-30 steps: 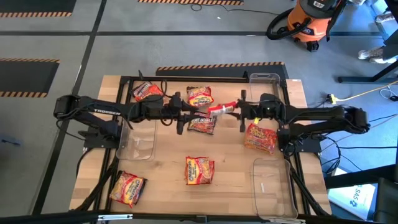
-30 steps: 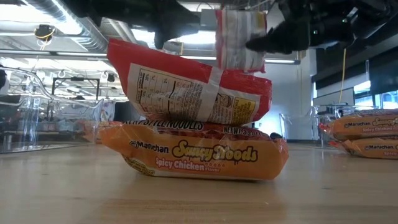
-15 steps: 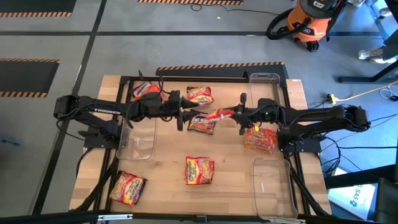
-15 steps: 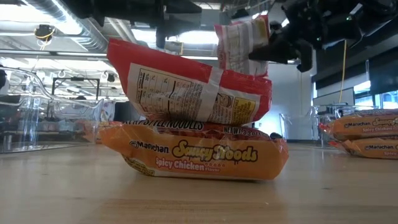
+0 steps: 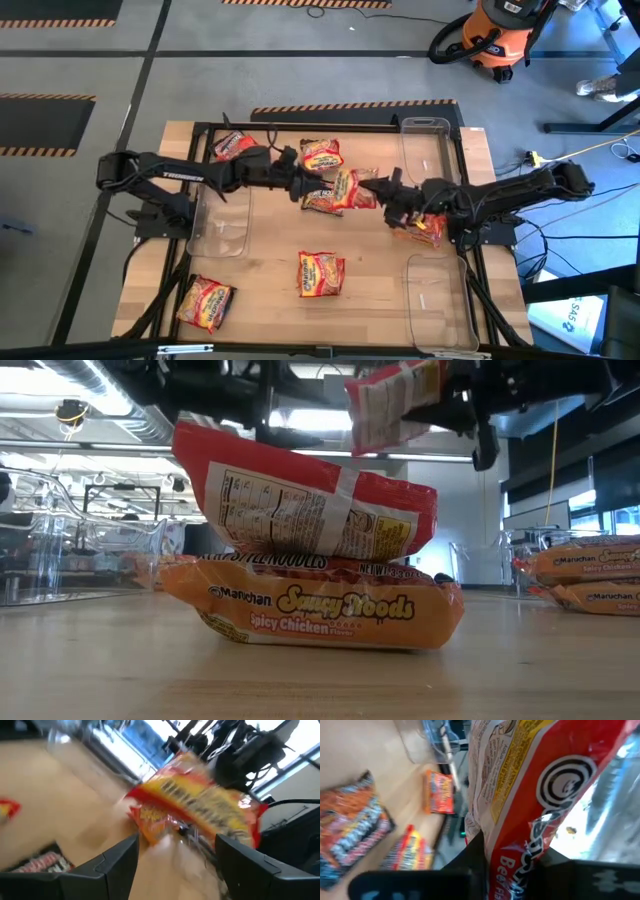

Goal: Sort Maruchan noodles
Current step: Put the red noodle pack into the middle transparent bin

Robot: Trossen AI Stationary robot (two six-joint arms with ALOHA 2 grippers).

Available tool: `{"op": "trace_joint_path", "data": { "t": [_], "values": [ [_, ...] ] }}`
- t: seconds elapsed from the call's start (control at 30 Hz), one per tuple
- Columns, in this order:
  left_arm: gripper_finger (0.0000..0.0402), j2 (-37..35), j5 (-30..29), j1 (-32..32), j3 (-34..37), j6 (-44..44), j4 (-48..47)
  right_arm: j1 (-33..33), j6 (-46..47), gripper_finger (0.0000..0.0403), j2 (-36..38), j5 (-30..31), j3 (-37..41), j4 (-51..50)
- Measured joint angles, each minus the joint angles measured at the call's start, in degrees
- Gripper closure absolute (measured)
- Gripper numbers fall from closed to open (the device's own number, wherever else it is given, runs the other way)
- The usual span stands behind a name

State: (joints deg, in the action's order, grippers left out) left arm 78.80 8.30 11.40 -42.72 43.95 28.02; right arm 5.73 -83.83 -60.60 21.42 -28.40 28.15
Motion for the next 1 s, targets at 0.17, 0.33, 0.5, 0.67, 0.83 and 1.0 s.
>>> {"op": "trace_joint_path", "data": {
  "t": [0.17,0.33,0.5,0.67,0.83,1.0],
  "values": [
    [0.0150,2.98,4.61,0.00,0.00,6.20,8.32,1.58,-10.04,0.0350,-0.83,0.15,0.00,2.36],
    [0.0150,5.22,7.88,-0.02,0.00,11.27,15.64,1.85,-19.48,0.0349,-3.48,0.43,0.00,7.23],
    [0.0150,6.77,7.86,0.00,0.00,13.05,16.46,1.80,-24.41,0.0349,-6.98,0.00,0.00,13.56],
    [0.0150,6.89,8.11,-0.04,0.00,14.23,19.01,1.80,-26.87,0.0349,-10.34,-0.36,-0.82,16.35],
    [0.0150,6.91,8.36,0.06,-0.66,14.20,19.03,1.73,-27.24,0.0349,-13.25,0.24,-3.70,16.52],
    [0.0150,6.87,9.62,0.00,-0.75,12.88,19.40,1.80,-27.15,0.0349,-14.87,1.49,-6.45,15.97]
  ]
}}
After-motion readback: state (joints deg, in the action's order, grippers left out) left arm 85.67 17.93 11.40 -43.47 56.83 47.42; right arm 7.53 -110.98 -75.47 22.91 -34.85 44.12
